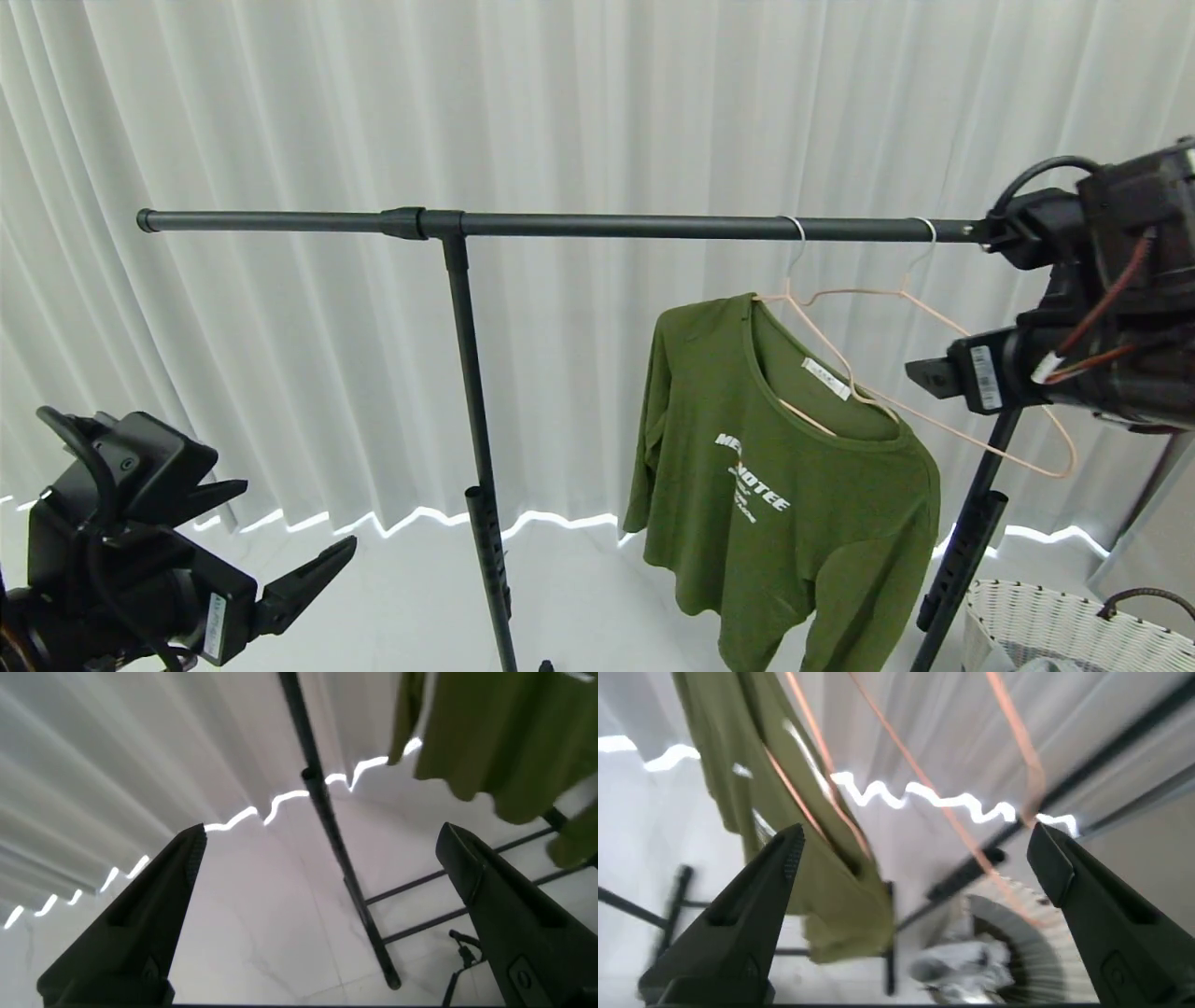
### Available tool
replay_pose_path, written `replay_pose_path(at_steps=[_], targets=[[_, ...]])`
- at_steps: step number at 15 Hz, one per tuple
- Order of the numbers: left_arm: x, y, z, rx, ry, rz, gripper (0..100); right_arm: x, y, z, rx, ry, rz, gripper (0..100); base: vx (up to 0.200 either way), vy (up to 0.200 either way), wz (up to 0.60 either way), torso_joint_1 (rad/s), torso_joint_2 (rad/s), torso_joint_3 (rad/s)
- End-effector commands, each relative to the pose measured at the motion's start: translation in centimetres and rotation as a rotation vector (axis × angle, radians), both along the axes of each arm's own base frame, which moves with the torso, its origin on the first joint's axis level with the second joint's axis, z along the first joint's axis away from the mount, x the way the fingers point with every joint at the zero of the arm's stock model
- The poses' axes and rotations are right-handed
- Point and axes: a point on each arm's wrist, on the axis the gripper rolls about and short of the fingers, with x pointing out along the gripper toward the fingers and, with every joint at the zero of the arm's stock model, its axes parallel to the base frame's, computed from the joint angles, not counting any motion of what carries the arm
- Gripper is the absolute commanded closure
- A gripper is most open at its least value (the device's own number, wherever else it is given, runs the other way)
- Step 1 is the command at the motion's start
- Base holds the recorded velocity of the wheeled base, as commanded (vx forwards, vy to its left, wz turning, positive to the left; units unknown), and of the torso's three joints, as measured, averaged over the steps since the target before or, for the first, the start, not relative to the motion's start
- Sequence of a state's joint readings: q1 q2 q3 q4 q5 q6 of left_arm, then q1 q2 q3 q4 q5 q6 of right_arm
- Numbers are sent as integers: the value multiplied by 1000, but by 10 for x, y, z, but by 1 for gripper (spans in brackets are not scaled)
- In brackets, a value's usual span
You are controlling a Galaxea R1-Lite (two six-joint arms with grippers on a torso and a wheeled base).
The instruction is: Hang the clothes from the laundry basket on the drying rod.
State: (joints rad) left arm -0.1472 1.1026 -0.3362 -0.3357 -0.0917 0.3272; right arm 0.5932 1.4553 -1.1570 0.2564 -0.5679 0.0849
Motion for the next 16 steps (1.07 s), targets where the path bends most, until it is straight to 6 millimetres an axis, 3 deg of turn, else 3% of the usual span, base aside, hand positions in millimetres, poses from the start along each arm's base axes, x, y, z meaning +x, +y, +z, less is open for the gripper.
replay_pose_path(at_steps=[1, 4, 8, 16], targets=[[1, 4, 0, 1, -1, 28, 0, -36, -38, 9, -6, -64, -23, 0, 0, 0, 0, 0, 0, 0], [-1, 4, 0, 0, -4, 28, 0, -45, -55, 0, -84, -75, -51, 0, 0, 0, 0, 0, 0, 0], [-1, 4, 2, 5, -12, 26, 0, -51, -72, -15, -205, -89, -66, 0, -200, 0, 0, 8, 4, -1], [-5, 10, 2, 0, -23, 68, 0, -58, -79, -29, -252, -57, -75, 0, -200, 0, 0, -4, 1, 2]])
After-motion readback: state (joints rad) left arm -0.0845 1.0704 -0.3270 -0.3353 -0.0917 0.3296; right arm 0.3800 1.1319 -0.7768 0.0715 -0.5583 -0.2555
